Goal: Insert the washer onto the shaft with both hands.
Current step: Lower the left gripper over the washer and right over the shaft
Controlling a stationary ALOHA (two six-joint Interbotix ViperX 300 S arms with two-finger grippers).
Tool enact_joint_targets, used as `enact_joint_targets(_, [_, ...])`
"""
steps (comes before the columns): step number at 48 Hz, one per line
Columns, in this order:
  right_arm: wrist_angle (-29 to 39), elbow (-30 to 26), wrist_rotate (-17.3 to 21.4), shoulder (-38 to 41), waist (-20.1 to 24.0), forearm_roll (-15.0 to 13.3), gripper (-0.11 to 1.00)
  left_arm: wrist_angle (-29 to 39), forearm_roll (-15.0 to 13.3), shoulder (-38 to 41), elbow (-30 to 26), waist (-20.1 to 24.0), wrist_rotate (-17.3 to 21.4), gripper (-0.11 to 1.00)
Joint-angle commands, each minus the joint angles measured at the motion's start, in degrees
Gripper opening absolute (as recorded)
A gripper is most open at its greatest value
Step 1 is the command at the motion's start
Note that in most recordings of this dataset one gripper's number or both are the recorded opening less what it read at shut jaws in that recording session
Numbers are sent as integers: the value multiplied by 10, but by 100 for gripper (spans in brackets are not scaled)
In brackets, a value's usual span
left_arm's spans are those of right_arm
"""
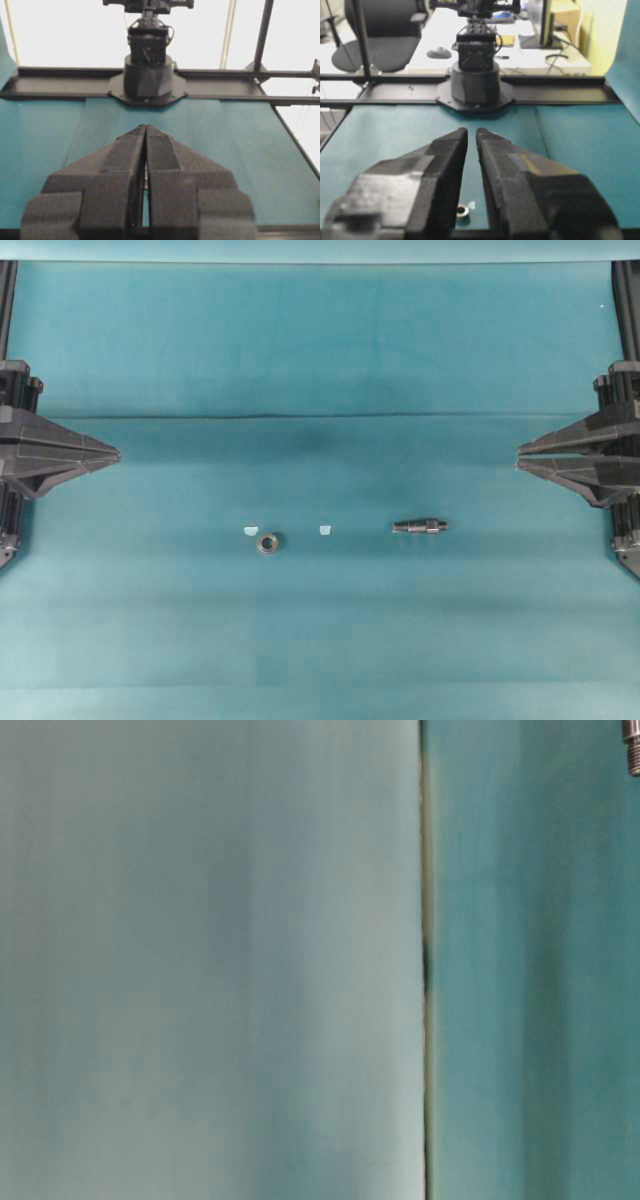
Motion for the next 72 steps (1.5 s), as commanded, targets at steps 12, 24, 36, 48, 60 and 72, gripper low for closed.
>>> enact_joint_targets(12, [83,-2,37,2,-3,19,-9,97,6,56,-57,4,-25,2])
enact_joint_targets(24, [187,-26,76,2,-7,19,-9,187,6,85,-95,4,-25,2])
enact_joint_targets(36, [315,-49,79,27,-20,19,-9,284,7,147,-139,4,-21,2])
enact_joint_targets(48, [383,-79,80,78,-25,18,-9,310,6,225,-184,-9,-23,2])
enact_joint_targets(60, [419,-116,78,170,-26,17,-9,367,8,323,-253,-11,-18,2])
enact_joint_targets(72, [462,-163,73,265,-26,11,-9,403,9,387,-298,-18,-20,2])
